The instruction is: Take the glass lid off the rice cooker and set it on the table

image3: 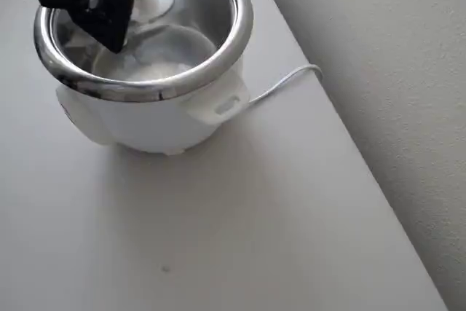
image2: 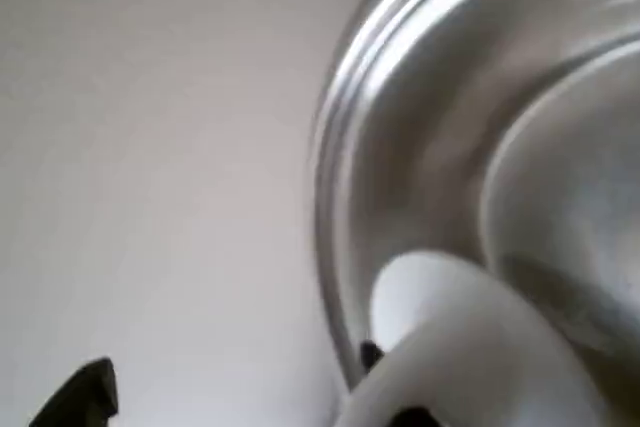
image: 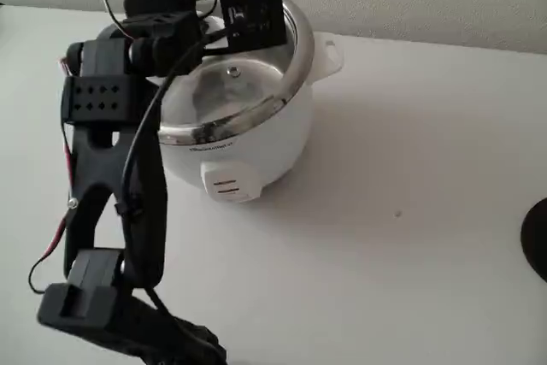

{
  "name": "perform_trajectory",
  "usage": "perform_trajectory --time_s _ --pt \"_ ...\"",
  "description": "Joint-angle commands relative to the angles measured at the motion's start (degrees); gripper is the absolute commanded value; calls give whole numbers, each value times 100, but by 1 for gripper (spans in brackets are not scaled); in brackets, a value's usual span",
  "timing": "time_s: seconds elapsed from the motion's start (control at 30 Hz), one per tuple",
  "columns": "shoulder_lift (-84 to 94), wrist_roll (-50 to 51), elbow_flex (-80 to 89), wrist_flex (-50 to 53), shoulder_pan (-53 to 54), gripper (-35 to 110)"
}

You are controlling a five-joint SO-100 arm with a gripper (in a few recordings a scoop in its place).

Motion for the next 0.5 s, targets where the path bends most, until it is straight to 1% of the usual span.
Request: perform_trajectory --time_s 0.0,0.1,0.2,0.23,0.47 --pt "-53 308 -378 -264 -53 28" --pt "-193 343 -369 -343 -202 20" --pt "-272 369 -369 -378 -316 3" --pt "-272 369 -369 -378 -343 0" --pt "79 369 -369 -483 -369 0"
